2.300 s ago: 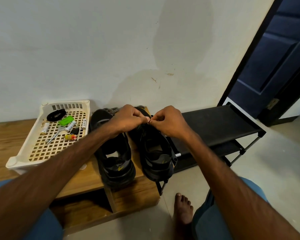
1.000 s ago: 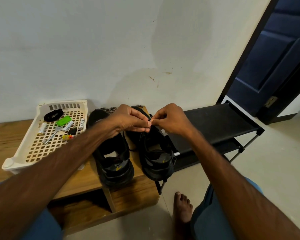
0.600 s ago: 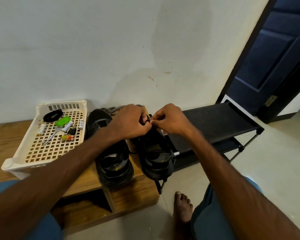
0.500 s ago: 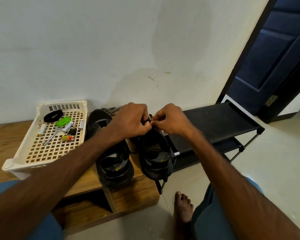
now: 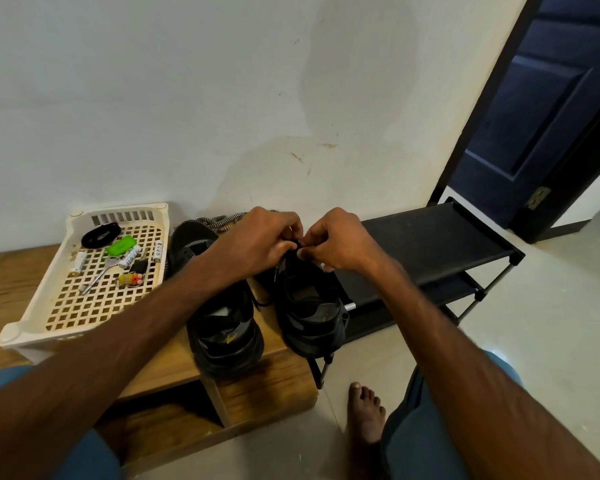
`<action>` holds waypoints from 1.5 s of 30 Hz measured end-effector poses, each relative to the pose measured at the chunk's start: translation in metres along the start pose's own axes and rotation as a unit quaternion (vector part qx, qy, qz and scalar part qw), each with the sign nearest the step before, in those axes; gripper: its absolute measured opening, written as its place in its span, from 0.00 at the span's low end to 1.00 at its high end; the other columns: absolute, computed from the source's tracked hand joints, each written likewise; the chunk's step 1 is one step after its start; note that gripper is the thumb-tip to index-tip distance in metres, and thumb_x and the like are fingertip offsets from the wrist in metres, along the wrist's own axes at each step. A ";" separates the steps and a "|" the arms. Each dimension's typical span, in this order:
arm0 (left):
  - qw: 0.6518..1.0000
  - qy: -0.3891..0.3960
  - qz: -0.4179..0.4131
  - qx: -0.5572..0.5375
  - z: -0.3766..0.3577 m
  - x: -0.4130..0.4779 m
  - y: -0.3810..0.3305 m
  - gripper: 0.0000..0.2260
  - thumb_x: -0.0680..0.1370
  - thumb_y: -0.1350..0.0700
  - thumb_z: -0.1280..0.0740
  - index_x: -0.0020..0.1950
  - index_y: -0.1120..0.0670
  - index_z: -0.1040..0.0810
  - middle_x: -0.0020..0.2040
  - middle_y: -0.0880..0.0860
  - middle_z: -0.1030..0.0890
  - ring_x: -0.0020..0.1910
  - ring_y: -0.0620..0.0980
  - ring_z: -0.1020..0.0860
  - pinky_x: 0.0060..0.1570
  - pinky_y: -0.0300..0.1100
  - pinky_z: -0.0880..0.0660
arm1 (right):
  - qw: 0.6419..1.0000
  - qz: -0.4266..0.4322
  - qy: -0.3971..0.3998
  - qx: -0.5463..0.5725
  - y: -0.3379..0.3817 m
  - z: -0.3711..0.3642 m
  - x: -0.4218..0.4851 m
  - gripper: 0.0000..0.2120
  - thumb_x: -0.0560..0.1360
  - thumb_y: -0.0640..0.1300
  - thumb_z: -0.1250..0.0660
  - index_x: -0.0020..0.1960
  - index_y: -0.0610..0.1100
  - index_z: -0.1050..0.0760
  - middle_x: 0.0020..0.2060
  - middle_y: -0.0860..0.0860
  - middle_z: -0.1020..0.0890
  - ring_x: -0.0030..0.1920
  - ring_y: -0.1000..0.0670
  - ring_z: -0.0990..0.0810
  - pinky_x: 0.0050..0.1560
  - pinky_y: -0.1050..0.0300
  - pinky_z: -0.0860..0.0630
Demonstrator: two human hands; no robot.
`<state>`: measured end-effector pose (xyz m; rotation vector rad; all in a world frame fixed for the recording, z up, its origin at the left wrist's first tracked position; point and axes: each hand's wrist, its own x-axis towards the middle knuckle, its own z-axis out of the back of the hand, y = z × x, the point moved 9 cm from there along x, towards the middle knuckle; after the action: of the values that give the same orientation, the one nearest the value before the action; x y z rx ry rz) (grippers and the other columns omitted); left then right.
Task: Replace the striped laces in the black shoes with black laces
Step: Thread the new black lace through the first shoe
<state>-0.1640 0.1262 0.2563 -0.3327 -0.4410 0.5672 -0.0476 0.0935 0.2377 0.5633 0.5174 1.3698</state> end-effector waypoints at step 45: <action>0.996 0.012 0.050 -0.074 0.004 0.000 0.044 0.06 0.75 0.61 0.28 0.47 0.51 0.15 0.37 0.46 0.18 0.32 0.36 0.24 0.35 0.25 0.31 | 0.993 -0.053 -0.076 0.076 -0.026 -0.001 -0.039 0.07 0.75 0.51 0.23 0.44 0.48 0.15 0.33 0.54 0.15 0.35 0.57 0.15 0.34 0.64 0.20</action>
<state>-0.1856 0.1619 0.2408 -0.5044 -0.4453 0.6296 -0.0333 0.0525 0.2210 0.7482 0.5230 1.1819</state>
